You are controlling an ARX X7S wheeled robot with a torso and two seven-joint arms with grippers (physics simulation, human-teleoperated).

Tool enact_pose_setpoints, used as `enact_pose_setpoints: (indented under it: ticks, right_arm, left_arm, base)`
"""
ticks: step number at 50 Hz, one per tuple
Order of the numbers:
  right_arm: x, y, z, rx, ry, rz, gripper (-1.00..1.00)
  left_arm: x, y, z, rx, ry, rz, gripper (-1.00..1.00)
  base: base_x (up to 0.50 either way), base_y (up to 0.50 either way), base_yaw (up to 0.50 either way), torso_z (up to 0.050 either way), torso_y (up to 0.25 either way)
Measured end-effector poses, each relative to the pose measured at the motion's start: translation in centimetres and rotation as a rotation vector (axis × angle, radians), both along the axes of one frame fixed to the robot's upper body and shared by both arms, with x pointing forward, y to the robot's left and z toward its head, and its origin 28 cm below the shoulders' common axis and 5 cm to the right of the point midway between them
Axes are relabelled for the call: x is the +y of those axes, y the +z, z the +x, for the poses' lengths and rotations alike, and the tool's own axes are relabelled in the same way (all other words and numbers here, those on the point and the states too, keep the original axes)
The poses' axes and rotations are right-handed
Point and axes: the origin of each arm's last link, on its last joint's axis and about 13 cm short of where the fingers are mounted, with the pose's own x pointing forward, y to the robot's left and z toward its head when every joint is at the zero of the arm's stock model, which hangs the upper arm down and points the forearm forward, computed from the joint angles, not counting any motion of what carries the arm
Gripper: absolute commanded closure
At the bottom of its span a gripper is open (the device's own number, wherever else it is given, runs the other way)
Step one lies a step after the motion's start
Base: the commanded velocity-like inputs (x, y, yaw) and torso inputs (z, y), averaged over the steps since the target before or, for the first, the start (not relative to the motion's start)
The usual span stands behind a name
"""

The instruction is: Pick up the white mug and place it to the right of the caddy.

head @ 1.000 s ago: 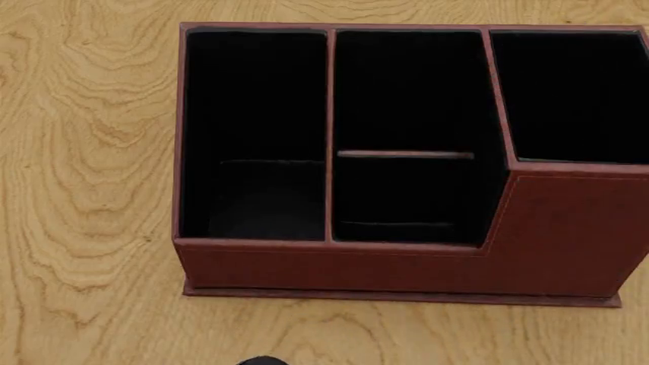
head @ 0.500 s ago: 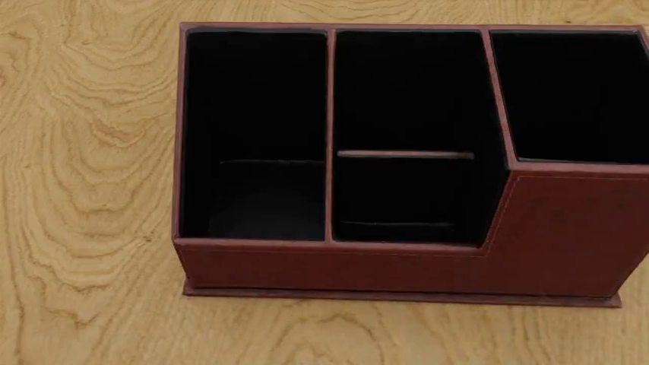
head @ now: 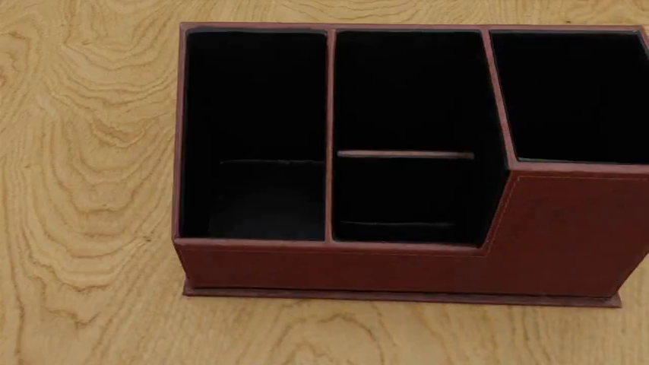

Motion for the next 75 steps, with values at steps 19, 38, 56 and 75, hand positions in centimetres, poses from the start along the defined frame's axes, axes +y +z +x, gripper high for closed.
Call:
enact_pose_setpoints:
  ticks: [19, 38, 56, 75]
  right_arm:
    - [2.2, -1.5, -0.6, 0.053, -0.026, -0.036, -1.00]
    - [2.8, -2.3, -0.3, 0.104, -0.055, -0.078, -1.00]
    - [3.2, -3.2, 0.8, 0.134, -0.071, -0.110, -1.00]
    - [3.6, -3.9, 1.7, 0.157, -0.083, -0.138, -1.00]
  left_arm:
    - [0.3, -0.6, 0.3, 0.007, 0.000, -0.011, -1.00]
    - [0.5, -1.3, 1.0, 0.020, -0.009, -0.021, -1.00]
    - [0.6, -1.9, 1.4, 0.031, -0.011, -0.026, -1.00]
    - [0.8, -2.1, 1.5, 0.034, -0.012, -0.029, -1.00]
  base:
    - [0.00, 0.00, 0.00, 0.000, 0.000]
    - [0.00, 0.00, 0.00, 0.000, 0.000]
    - [0.00, 0.00, 0.00, 0.000, 0.000]
    - [0.00, 0.00, 0.00, 0.000, 0.000]
